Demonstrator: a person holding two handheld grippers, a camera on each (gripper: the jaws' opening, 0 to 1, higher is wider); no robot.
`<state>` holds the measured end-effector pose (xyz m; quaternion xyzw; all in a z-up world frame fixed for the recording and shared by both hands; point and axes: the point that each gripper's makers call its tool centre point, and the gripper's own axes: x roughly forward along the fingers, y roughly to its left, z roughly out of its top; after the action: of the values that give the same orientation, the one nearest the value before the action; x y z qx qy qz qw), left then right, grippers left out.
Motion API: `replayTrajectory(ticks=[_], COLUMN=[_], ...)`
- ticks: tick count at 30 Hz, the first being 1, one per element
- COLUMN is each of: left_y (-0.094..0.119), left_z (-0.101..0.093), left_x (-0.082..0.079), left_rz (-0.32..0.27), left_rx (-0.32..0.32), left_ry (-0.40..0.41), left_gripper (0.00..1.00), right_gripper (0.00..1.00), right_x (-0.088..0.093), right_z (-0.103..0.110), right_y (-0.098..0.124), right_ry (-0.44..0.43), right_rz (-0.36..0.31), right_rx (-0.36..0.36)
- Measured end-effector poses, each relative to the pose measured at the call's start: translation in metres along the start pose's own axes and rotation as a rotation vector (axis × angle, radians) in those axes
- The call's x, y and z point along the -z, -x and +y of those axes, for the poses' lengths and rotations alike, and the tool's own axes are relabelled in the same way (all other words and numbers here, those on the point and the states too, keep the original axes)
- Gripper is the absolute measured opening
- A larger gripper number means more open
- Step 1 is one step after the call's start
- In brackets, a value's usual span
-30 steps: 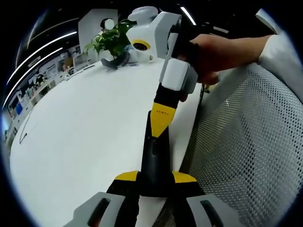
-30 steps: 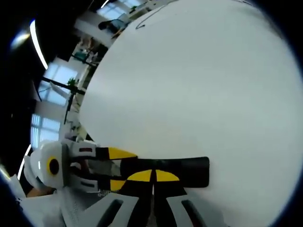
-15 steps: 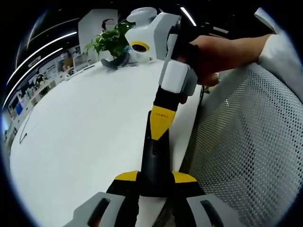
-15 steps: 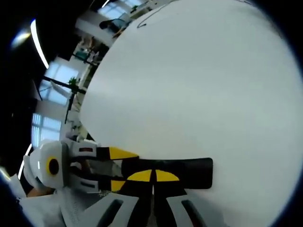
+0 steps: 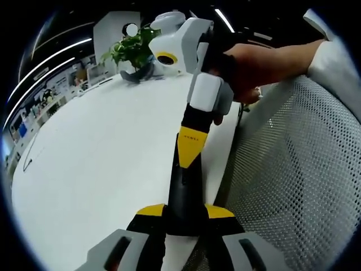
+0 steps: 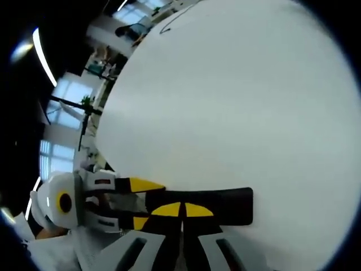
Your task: Press the specified remote control buttons in sequence, fully releasing each button before pressing the next.
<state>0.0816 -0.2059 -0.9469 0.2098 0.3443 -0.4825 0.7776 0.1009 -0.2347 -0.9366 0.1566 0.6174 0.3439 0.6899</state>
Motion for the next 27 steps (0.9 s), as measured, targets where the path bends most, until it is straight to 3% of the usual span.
replayTrajectory(ticks=[8, 14, 27], left_y=[0.001, 0.002, 0.005], left_z=[0.000, 0.000, -0.001], left_x=[0.000, 0.001, 0.005], left_rz=[0.003, 0.015, 0.043], left_rx=[-0.005, -0.018, -0.021], left_ry=[0.005, 0.024, 0.027], left_gripper=[0.25, 0.25, 0.25], right_gripper=[0.00, 0.00, 0.00], right_x=[0.000, -0.004, 0.012], right_z=[0.001, -0.003, 0.000], right_y=[0.002, 0.010, 0.009], right_ry=[0.004, 0.008, 0.024], right_rz=[0.002, -0.035, 0.042], right_rx=[0.005, 0.034, 0.035])
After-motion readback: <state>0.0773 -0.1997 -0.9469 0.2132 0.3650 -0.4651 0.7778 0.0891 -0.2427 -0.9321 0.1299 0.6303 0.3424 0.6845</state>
